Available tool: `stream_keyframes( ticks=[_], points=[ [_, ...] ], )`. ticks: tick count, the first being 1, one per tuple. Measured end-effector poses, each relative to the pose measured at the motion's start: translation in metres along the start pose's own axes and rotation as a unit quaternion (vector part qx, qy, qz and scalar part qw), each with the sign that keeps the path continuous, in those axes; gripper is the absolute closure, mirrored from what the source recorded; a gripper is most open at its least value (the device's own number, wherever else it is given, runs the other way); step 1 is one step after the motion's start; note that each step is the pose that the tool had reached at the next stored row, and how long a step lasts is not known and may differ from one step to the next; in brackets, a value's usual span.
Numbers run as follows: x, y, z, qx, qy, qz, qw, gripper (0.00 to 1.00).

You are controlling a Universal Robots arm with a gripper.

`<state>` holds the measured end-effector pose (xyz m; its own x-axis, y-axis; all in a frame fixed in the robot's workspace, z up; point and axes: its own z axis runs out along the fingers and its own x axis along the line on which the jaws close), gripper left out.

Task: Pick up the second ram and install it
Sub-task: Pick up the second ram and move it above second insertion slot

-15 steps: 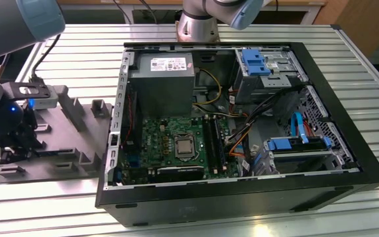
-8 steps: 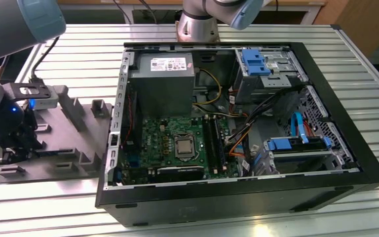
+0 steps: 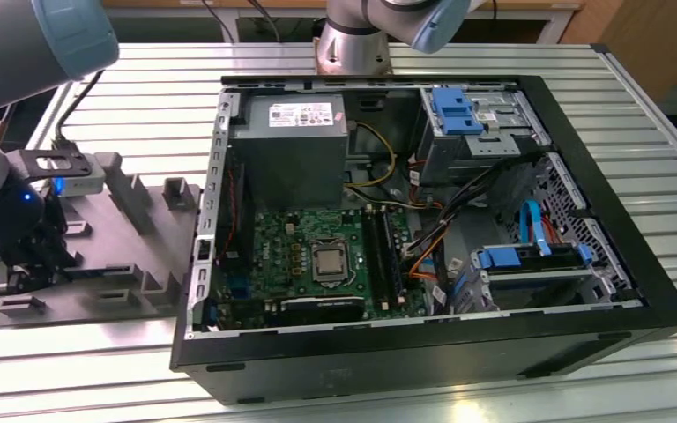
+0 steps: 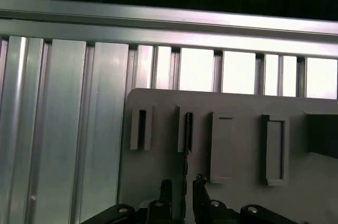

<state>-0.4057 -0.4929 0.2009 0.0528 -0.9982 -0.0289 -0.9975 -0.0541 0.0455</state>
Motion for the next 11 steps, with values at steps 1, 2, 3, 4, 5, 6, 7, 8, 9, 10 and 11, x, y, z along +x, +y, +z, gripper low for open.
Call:
stream_keyframes(
  ticks=[1,2,3,4,5,6,7,8,9,10,11],
  points=[
    [0.0,0.0,0.0004,-0.0001,0.0001,-0.001,1.0,0.7],
    [0.0,0.0,0.0007,-0.0002,0.0002,-0.003,1.0,0.7],
    [0.0,0.0001,0.0009,-0.0002,0.0003,-0.004,1.0,0.7],
    [0.0001,0.0001,0.0012,-0.0002,0.0003,-0.006,1.0,0.7],
    [0.0,0.0001,0.0014,-0.0003,0.0003,-0.008,1.0,0.7],
    [0.0,0.0002,0.0015,-0.0003,0.0002,-0.01,1.0,0.7],
    [0.0,0.0003,0.0016,-0.0003,-0.0004,-0.011,0.9999,0.7],
    [0.0,0.0004,0.0017,-0.0002,-0.0013,-0.012,0.9999,0.7],
    [-0.0001,0.0003,0.0017,0.0,-0.0019,-0.012,0.9999,0.7],
    [-0.0001,0.0003,0.0017,-0.0001,-0.0019,-0.012,0.9999,0.7],
    [0.0,0.0003,0.0017,0.0,-0.0019,-0.012,0.9999,0.7]
  ],
)
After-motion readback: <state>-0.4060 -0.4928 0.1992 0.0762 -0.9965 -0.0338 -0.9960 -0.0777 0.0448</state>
